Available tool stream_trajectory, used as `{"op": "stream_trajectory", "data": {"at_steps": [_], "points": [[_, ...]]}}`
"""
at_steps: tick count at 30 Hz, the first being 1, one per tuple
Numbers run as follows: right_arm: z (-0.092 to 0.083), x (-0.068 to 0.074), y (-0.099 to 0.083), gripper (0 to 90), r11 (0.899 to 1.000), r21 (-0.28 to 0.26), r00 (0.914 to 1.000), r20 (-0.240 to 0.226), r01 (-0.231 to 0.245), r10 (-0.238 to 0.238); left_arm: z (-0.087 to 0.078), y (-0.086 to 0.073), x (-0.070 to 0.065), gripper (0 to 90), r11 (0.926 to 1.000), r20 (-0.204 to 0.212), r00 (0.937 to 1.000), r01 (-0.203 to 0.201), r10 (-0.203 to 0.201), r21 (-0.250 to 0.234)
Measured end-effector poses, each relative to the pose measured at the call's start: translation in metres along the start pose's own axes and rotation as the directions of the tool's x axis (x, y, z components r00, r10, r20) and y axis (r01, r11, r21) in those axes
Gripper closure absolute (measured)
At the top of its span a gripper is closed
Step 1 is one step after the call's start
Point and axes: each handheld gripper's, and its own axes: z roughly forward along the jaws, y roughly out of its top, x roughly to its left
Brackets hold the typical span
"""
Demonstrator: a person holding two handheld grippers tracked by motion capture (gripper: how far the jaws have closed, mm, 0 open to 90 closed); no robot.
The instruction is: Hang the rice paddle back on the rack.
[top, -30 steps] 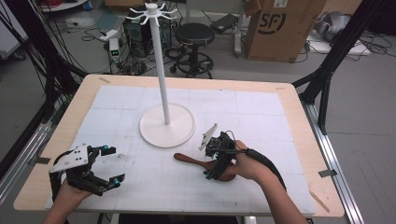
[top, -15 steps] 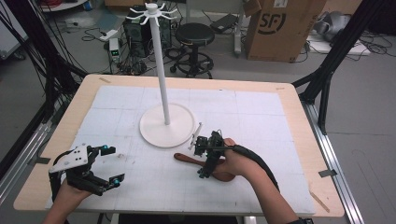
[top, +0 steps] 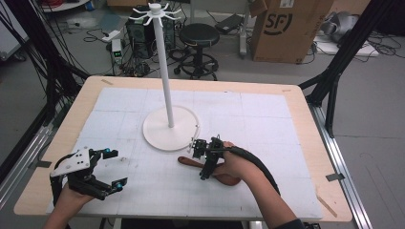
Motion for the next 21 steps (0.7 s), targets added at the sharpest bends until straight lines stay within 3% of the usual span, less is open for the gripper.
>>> {"op": "stream_trajectory", "data": {"at_steps": [7, 11, 15, 16, 21], "points": [[0.003, 0.000, 0.008, 26.8, 0.999, 0.044, 0.9997, -0.019, 0.018, -0.017, 0.000, 0.000, 0.000, 1.7, 1.0000, 0.000, 1.0000, 0.002, -0.002, -0.002], [0.004, 0.000, 0.011, 31.6, 0.997, 0.074, 0.9999, -0.013, 0.003, -0.002, -0.001, 0.000, 0.000, 1.7, 1.0000, -0.002, 1.0000, 0.001, -0.001, -0.003], [0.004, 0.000, 0.015, 35.9, 0.996, 0.086, 0.9998, -0.006, 0.022, -0.021, -0.001, 0.000, 0.000, 1.7, 1.0000, -0.002, 1.0000, -0.001, 0.001, -0.001], [0.004, 0.001, 0.017, 37.7, 0.996, 0.090, 1.0000, -0.009, 0.003, -0.002, -0.001, 0.000, 0.000, 1.7, 1.0000, -0.001, 1.0000, -0.001, 0.001, -0.001], [0.007, 0.000, 0.019, 43.8, 0.993, 0.114, 0.9998, -0.021, 0.007, -0.005, -0.001, 0.000, 0.000, 1.7, 1.0000, -0.001, 1.0000, -0.002, 0.002, -0.001]]}}
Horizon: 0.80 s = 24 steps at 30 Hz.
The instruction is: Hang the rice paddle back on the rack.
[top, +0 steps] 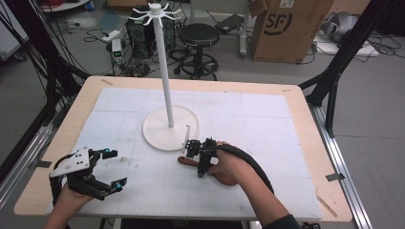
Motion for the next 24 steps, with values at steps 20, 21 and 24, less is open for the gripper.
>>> {"op": "stream_trajectory", "data": {"at_steps": [20, 21, 24], "points": [[0.0011, -0.0020, 0.0073, 64.9, 0.999, 0.029, 0.9996, -0.021, -0.017, 0.018, -0.0008, 0.0001, -0.0001, 1.7, 1.0000, -0.005, 1.0000, -0.004, 0.004, 0.004], [0.0016, -0.0027, 0.0075, 65.3, 1.000, 0.029, 0.9998, -0.018, -0.002, 0.002, -0.0007, 0.0001, -0.0002, 1.7, 1.0000, -0.005, 1.0000, -0.002, 0.002, 0.004], [0.0024, -0.0020, 0.0086, 65.9, 1.000, 0.028, 0.9999, -0.015, -0.005, 0.005, -0.0006, 0.0001, -0.0003, 1.7, 1.0000, -0.004, 1.0000, -0.002, 0.002, 0.004]]}}
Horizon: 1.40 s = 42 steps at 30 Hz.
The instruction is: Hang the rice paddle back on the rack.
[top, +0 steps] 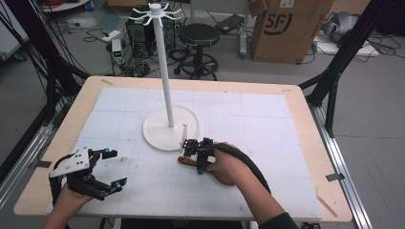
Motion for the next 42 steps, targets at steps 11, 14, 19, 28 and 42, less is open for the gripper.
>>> {"op": "stream_trajectory", "data": {"at_steps": [11, 14, 19, 28, 42], "points": [[0.000, 0.000, 0.000, 69.4, 1.000, -0.006, 0.9998, 0.005, -0.019, 0.019, 0.000, 0.000, 0.000, 1.7, 1.0000, -0.002, 1.0000, -0.002, 0.002, 0.000], [0.000, 0.001, -0.001, 69.4, 1.000, -0.015, 0.9996, 0.008, -0.027, 0.027, 0.000, 0.000, -0.001, 1.7, 1.0000, -0.001, 1.0000, -0.003, 0.003, 0.002], [0.000, 0.002, -0.001, 69.6, 0.999, -0.011, 0.9995, 0.008, -0.030, 0.030, 0.000, 0.000, -0.001, 1.7, 1.0000, -0.004, 1.0000, -0.005, 0.005, 0.002], [0.000, 0.002, -0.005, 78.1, 0.999, -0.039, 0.9995, -0.008, -0.031, 0.031, -0.002, -0.001, -0.002, 1.7, 1.0000, -0.008, 1.0000, -0.004, 0.004, 0.002], [-0.001, -0.003, -0.012, 78.2, 0.995, -0.082, 0.9978, -0.047, -0.052, 0.048, -0.002, -0.001, -0.001, 1.7, 1.0000, -0.012, 0.9999, -0.002, 0.002, 0.004]]}}
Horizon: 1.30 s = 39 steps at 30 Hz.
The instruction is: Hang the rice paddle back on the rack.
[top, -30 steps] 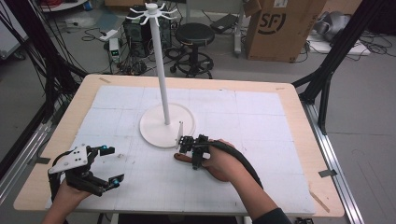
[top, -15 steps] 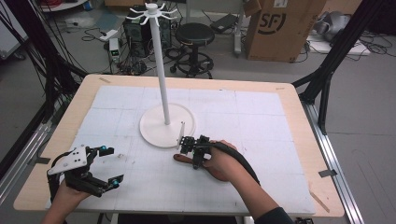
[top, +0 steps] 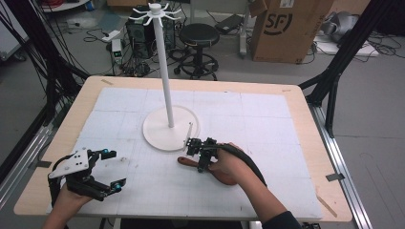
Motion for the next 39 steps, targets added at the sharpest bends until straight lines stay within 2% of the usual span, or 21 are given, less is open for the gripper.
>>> {"op": "stream_trajectory", "data": {"at_steps": [9, 18, 26, 27, 29, 30, 31, 34, 35, 39], "points": [[-0.009, -0.009, -0.020, 78.2, 0.993, -0.111, 0.9981, -0.050, -0.040, 0.034, 0.000, 0.000, 0.000, 1.7, 1.0000, 0.001, 1.0000, 0.003, -0.003, -0.002], [-0.020, -0.009, -0.035, 78.1, 0.978, -0.206, 0.9977, -0.064, -0.033, 0.020, 0.001, 0.001, -0.002, 1.7, 1.0000, 0.007, 1.0000, 0.000, 0.000, -0.002], [-0.030, -0.012, -0.052, 78.1, 0.948, -0.308, 0.9941, -0.095, -0.079, 0.051, 0.000, 0.001, -0.001, 1.7, 1.0000, 0.004, 1.0000, 0.004, -0.004, -0.003], [-0.034, -0.013, -0.057, 78.1, 0.937, -0.337, 0.9933, -0.102, -0.086, 0.055, 0.000, 0.000, -0.002, 1.7, 1.0000, 0.001, 1.0000, 0.004, -0.004, -0.005], [-0.036, -0.014, -0.059, 78.1, 0.934, -0.344, 0.9929, -0.103, -0.093, 0.061, 0.000, 0.000, -0.002, 1.7, 1.0000, 0.001, 1.0000, 0.004, -0.004, -0.005], [-0.040, -0.016, -0.064, 78.1, 0.923, -0.371, 0.9913, -0.116, -0.101, 0.062, 0.000, 0.000, -0.002, 1.7, 1.0000, 0.002, 1.0000, 0.006, -0.006, -0.004], [-0.040, -0.016, -0.064, 78.1, 0.923, -0.371, 0.9913, -0.116, -0.101, 0.062, 0.000, 0.000, -0.002, 1.7, 1.0000, 0.003, 1.0000, 0.006, -0.006, -0.003], [-0.045, -0.018, -0.070, 78.2, 0.908, -0.404, 0.9900, -0.124, -0.112, 0.067, 0.000, 0.001, -0.002, 1.7, 1.0000, 0.002, 1.0000, 0.003, -0.003, -0.003], [-0.047, -0.019, -0.073, 78.2, 0.900, -0.419, 0.9885, -0.133, -0.122, 0.072, 0.000, 0.001, -0.002, 1.7, 1.0000, 0.002, 1.0000, 0.004, -0.004, -0.003], [-0.051, -0.022, -0.077, 78.2, 0.889, -0.440, 0.9882, -0.131, -0.130, 0.079, 0.001, 0.001, -0.002, 1.7, 1.0000, 0.004, 1.0000, 0.004, -0.004, -0.005]]}}
